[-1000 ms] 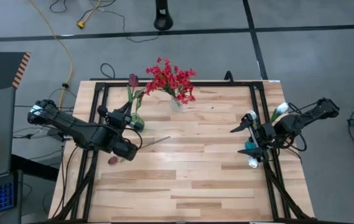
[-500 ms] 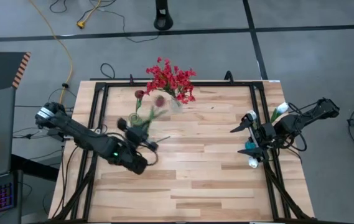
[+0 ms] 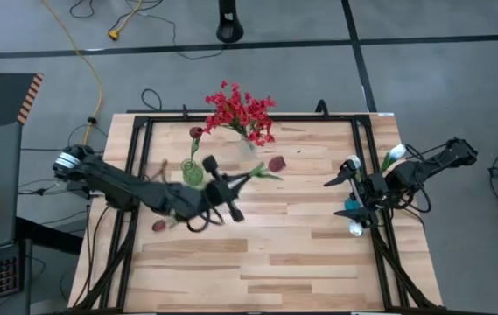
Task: Sort flowers into vase by color
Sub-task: Put the right dark red tulip into the green vase
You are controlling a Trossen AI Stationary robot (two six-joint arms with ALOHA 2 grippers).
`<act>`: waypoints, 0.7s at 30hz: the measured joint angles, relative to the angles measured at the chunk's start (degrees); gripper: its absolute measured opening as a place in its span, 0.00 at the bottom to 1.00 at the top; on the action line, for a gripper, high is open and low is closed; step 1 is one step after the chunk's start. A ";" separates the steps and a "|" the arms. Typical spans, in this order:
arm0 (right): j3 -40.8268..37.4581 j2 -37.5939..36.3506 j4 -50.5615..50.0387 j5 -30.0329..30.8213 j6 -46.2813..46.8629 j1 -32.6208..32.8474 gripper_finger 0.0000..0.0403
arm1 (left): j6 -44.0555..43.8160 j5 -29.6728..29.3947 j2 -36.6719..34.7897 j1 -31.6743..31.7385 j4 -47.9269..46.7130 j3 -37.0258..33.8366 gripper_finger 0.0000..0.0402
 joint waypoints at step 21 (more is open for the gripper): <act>0.00 0.00 0.20 0.00 0.00 0.00 0.99 | -0.82 8.65 -49.78 5.28 24.54 -44.52 0.00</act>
